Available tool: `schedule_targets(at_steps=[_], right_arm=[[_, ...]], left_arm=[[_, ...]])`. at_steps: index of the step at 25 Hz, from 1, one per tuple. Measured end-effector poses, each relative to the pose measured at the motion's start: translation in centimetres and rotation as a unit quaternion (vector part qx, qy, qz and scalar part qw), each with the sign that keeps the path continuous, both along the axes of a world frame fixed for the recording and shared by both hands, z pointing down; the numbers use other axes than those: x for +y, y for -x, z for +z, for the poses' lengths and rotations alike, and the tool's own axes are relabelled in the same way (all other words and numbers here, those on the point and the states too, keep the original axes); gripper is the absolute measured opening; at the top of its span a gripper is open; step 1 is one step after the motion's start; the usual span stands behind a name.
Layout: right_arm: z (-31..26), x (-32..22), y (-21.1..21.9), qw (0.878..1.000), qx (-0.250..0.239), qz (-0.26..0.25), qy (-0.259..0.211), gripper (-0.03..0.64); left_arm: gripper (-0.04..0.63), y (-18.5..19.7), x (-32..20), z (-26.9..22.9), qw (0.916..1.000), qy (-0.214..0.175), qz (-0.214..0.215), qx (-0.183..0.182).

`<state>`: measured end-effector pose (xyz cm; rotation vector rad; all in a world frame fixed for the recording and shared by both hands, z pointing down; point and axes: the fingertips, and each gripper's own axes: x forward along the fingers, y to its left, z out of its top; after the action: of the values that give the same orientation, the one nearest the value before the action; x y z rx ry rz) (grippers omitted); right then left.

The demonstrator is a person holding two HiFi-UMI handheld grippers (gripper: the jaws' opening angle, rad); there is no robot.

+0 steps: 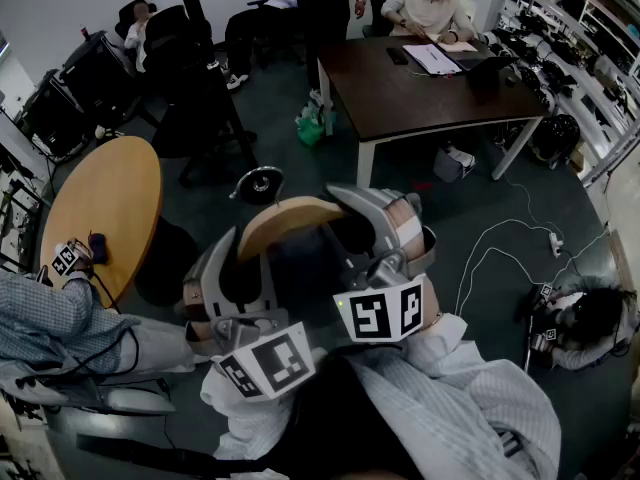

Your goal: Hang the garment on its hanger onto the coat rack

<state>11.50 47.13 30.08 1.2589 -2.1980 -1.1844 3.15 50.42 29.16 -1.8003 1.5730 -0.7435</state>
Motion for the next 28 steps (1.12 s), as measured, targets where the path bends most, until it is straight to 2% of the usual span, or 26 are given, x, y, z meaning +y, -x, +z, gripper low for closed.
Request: schedule_targets(at_steps=[19, 23, 28], right_arm=[[1.5, -2.7, -1.2, 1.0, -0.003, -0.026, 0.008, 0.081], [1.8, -5.3, -1.3, 0.999, 0.002, -0.029, 0.015, 0.081], [2.5, -11.5, -0.9, 0.999, 0.005, -0.023, 0.024, 0.081]], left_arm=[[0.099, -1.4, -2.5, 1.4, 0.9998, 0.01, -0.02, -0.002], [0.098, -1.4, -5.1, 1.8, 0.9996, 0.02, -0.022, 0.003], [0.098, -1.0, -11.4, 2.5, 0.9994, 0.028, -0.016, 0.005]])
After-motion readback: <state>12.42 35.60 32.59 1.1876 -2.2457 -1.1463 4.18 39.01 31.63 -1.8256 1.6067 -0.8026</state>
